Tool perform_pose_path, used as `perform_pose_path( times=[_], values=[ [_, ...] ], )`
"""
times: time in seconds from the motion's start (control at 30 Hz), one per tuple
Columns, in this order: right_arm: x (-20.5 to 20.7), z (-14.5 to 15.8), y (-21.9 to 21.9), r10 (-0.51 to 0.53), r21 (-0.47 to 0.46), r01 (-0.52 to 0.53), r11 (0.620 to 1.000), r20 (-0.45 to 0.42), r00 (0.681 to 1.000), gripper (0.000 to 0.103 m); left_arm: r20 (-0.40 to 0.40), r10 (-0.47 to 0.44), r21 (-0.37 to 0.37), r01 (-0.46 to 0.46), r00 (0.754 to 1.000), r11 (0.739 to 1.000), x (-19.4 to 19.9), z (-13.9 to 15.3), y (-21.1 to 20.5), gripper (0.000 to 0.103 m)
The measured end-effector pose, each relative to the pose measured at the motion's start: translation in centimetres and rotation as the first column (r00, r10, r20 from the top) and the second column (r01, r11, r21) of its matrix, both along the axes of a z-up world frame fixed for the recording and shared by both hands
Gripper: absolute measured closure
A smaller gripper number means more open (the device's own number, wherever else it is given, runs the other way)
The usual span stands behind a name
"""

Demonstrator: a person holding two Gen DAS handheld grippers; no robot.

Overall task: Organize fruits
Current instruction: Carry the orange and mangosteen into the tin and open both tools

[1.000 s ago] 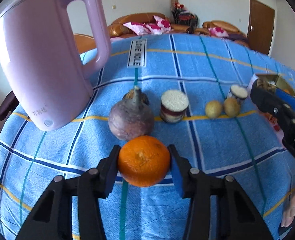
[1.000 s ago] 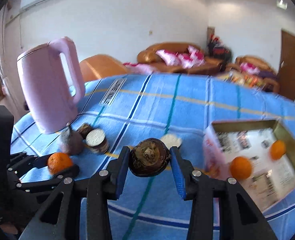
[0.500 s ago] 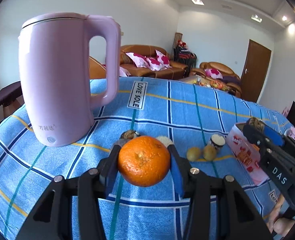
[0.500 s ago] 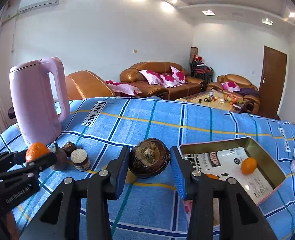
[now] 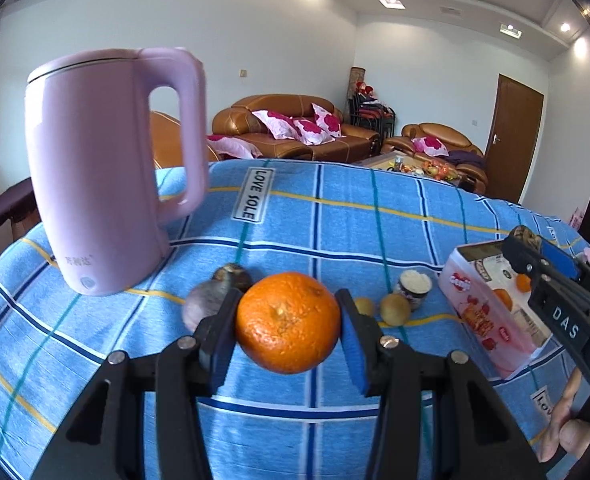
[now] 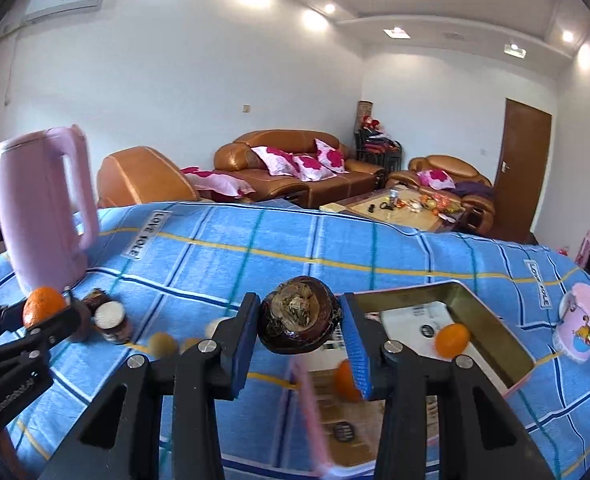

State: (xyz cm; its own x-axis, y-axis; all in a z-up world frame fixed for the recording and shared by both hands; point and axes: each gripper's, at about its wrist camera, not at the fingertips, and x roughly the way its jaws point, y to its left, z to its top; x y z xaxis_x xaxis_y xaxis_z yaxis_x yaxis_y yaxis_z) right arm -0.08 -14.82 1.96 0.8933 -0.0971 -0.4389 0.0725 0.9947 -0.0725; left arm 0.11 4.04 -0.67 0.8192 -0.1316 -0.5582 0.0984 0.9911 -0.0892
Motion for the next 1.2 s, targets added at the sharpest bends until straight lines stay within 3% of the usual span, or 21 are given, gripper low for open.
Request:
perform_pose_path(
  times=[0.6, 0.87, 1.2],
  values=[
    [0.4, 0.2, -10.0, -0.134, 0.025, 0.135, 0.991, -0.03, 0.991, 0.06, 0.053, -0.154, 0.092, 0.149, 0.987, 0.985, 0.3, 2.1, -10.8, 0.054],
    [0.9, -0.3, -15.6, -0.185, 0.057, 0.19, 0.98, -0.072, 0.98, 0.06, 0.03, -0.237, 0.076, 0.234, 0.971, 0.969, 1.3, 2.1, -16.6, 0.054],
    [2.1, -1.6, -17.5, -0.155, 0.068, 0.167, 0.984, -0.15, 0.976, 0.06, -0.042, -0.307, 0.093, 0.31, 0.951, 0.946, 2.0, 0.1, -22.5, 0.054]
  ],
)
